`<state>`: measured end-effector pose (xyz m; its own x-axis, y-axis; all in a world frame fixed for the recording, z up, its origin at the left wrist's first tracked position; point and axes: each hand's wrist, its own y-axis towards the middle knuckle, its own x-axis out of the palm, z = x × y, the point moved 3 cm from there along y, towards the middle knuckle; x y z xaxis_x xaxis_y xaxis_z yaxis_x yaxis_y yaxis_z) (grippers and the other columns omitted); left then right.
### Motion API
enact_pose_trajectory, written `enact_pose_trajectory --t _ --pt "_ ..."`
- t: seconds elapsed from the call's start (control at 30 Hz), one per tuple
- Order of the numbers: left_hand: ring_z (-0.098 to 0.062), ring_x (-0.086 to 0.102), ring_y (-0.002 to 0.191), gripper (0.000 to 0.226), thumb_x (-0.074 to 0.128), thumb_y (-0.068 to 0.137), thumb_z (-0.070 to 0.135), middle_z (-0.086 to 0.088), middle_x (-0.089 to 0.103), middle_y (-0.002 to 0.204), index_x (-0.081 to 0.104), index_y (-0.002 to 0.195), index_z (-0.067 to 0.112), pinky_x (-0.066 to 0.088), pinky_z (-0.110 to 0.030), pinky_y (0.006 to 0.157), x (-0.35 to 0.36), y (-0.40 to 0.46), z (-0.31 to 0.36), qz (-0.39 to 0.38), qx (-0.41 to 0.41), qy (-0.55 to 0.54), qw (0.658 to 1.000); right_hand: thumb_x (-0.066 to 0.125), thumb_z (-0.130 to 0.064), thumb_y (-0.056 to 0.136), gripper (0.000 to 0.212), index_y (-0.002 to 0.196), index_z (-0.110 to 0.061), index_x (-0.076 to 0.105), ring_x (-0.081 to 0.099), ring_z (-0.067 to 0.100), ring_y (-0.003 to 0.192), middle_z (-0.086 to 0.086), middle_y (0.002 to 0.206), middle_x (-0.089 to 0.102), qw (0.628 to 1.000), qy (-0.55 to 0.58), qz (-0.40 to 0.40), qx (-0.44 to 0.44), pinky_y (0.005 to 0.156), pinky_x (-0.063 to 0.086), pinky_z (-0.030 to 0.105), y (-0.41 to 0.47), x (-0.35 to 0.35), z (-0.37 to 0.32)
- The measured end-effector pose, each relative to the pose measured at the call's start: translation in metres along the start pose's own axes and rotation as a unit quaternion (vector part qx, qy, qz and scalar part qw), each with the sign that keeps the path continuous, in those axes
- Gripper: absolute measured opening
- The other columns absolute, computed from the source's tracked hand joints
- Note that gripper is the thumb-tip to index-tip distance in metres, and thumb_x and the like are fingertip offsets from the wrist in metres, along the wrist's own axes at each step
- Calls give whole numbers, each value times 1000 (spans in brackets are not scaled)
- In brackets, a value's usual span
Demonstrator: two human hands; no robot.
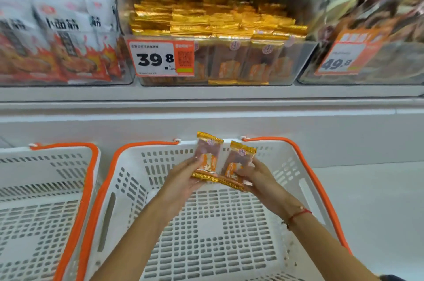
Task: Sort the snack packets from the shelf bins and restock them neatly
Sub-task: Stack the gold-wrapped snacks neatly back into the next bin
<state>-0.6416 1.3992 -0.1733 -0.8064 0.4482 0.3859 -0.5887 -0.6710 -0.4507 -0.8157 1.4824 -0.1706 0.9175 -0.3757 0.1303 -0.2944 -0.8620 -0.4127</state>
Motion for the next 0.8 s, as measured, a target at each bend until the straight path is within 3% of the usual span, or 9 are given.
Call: enact_pose_trajectory --t 0.1,0.23,0.3,0.4,0.47,0.53,0.63,0.7,0.8 --pt "-20 69 89 18 63 83 3 -10 72 98 68 99 10 53 -33 84 33 -13 34 -20 49 -33 998 61 -1 89 23 106 -16 60 63 10 72 1 87 67 995 -14 40 -92 75 54 32 -20 -2 -54" --pt "-35 64 108 43 66 75 8 -9 71 107 61 118 12 51 -47 96 76 -34 88 -38 147 -8 988 57 -6 93 26 115 -19 62 69 13 91 -4 104 72 969 6 60 -241 76 58 32 -51 -18 -133" --pt "-20 67 105 32 64 84 15 1 73 108 63 115 19 51 -35 94 96 -46 120 -37 203 29 978 55 -11 95 30 123 -17 60 67 16 103 1 114 70 940 -19 101 -326 85 56 34 -62 -32 -176" --pt "-2 68 97 23 64 89 23 12 74 102 64 112 27 51 -16 80 114 -50 165 -9 293 90 952 56 -11 95 27 122 -14 58 64 4 102 -1 112 68 876 -134 165 -433 84 53 19 -66 -49 -238" --pt "6 66 89 18 66 88 23 17 72 94 63 105 32 50 -9 69 122 -47 191 30 339 120 933 58 -12 95 24 118 -15 56 64 8 103 -1 111 66 833 -220 199 -467 87 55 25 -58 -55 -272" --pt "9 64 84 18 67 89 23 22 66 93 59 97 36 49 -6 62 132 -41 214 51 365 152 917 60 -11 94 25 117 -16 52 64 11 103 -4 109 64 819 -282 189 -462 87 56 29 -43 -58 -292" --pt "-1 60 98 19 68 88 27 21 61 101 56 96 39 50 -14 72 143 -31 241 61 382 178 905 67 -9 88 42 121 -20 44 68 15 93 -1 111 64 814 -386 112 -419 80 59 37 -21 -60 -303" --pt "-8 60 105 19 68 88 27 16 63 107 57 96 39 52 -22 81 144 -26 249 55 382 175 906 71 -5 83 56 127 -28 45 66 13 82 2 117 61 742 -506 107 -426 75 58 39 -12 -59 -307" --pt "-11 60 108 20 69 88 24 10 64 112 58 97 39 52 -26 86 140 -21 251 57 382 182 904 70 -10 81 40 118 -25 66 56 13 86 0 113 61 550 -647 174 -498 77 51 36 -13 -54 -314"
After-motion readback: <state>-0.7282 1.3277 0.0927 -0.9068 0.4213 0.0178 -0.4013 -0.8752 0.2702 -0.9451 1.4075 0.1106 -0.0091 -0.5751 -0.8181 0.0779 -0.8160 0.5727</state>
